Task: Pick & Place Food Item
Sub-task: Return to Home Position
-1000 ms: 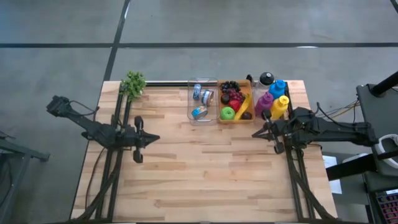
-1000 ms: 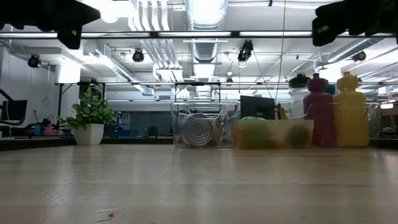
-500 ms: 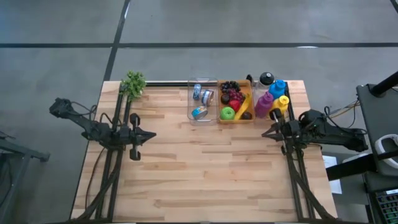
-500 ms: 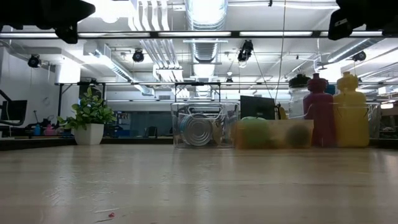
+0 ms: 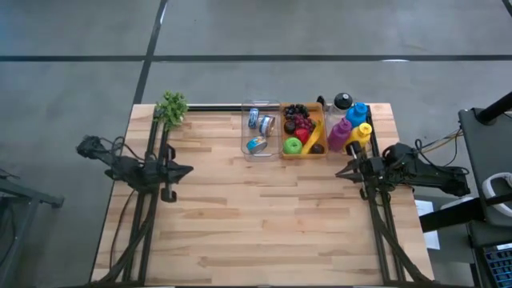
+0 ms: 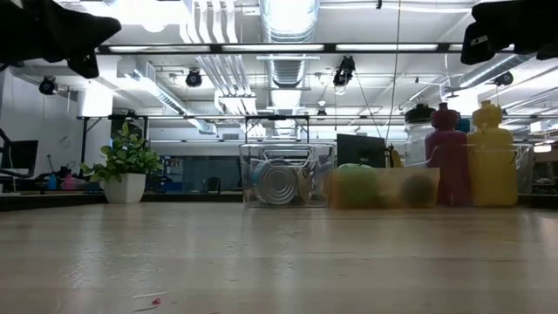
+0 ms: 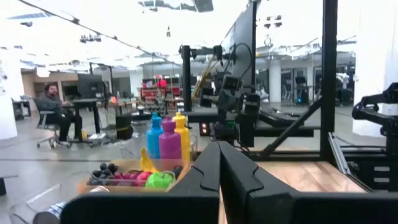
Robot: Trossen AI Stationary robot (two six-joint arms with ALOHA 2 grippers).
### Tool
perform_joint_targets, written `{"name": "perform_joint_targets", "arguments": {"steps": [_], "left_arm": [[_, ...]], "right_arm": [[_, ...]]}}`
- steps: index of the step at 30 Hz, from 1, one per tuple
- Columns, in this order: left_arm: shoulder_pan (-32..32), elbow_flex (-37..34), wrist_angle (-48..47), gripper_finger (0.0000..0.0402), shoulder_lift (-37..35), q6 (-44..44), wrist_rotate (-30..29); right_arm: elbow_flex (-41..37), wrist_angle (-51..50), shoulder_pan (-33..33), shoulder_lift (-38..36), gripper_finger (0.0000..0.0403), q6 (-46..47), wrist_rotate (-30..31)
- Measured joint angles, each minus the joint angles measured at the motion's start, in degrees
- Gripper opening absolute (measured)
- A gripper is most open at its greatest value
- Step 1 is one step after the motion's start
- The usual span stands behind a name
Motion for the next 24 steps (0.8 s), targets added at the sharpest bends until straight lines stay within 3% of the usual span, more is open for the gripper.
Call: {"name": "perform_joint_targets", "arguments": {"steps": [8, 16, 24], "left_arm": [[0.0, -2.1, -1.5, 0.0001, -1.7, 0.8, -0.1], [0.0, -2.1, -3.7, 0.0001, -1.6, -0.4, 0.0], [0.0, -2.2, -7.3, 0.0004, -1.6, -1.9, -0.1]], "right_arm": [[-1.8, 1.0, 0.1, -0.2, 0.0013, 0.3, 0.0], [-9.6, 7.6, 0.0, -0.3, 0.0013, 4.8, 0.3], [-9.6, 6.1, 0.0, 1.3, 0.0013, 4.0, 1.8]]}}
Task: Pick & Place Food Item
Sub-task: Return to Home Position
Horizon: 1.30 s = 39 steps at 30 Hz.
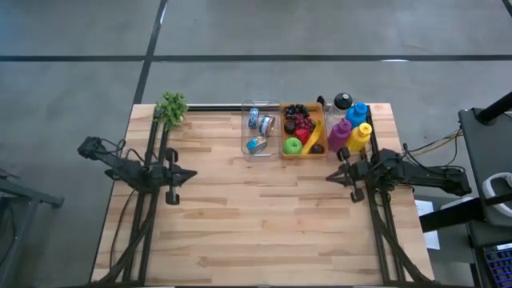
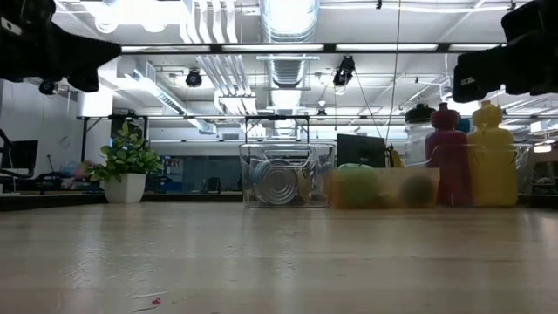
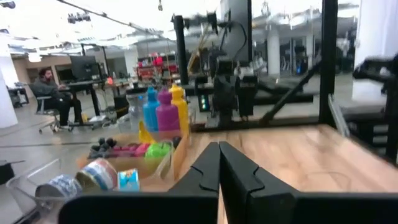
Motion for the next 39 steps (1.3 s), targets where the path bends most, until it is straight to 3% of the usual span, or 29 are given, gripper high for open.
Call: {"name": "perform_joint_targets", "arguments": {"steps": [11, 39], "left_arm": [[0.0, 0.0, -3.8, 0.0010, 0.2, -1.6, -1.0], [0.0, 0.0, -3.8, 0.0010, 0.3, -1.6, -1.0]], "right_arm": [[0.0, -1.1, 0.0, 0.1, 0.0013, -2.7, 8.4], [0.0, -1.1, 0.0, 0.1, 0.0013, -2.8, 8.6]]}}
